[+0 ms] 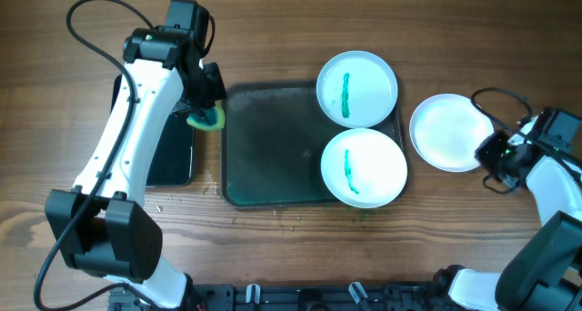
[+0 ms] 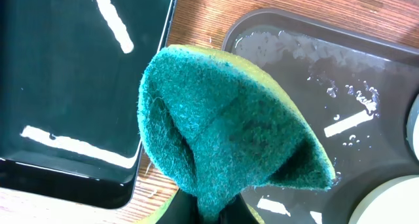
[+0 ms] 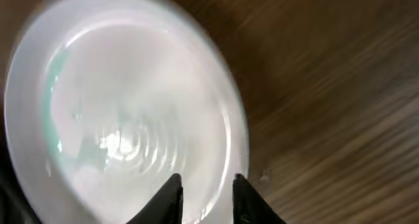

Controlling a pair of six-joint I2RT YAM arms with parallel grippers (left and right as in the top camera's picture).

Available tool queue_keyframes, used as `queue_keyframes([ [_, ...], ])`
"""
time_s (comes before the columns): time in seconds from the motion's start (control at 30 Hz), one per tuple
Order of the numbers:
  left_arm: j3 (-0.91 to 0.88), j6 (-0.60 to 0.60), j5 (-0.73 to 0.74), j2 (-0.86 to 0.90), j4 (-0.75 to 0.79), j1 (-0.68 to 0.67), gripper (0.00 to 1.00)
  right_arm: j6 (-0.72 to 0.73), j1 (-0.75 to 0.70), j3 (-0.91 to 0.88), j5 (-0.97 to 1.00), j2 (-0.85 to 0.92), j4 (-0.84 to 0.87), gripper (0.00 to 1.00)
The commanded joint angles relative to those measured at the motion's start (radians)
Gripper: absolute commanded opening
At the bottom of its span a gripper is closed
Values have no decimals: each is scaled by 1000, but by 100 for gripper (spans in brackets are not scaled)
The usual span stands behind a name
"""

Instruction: Clean dirty plates on tray and stack at the side

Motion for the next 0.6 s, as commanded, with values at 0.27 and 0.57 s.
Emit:
queue_keyframes([
  [0.27, 8, -8, 64, -4, 1, -26, 4, -87, 436, 96, -77, -70, -368, 32],
  [0.57, 8, -8, 64, -4, 0, -27, 4, -138, 493, 95, -16, 134, -288, 22],
])
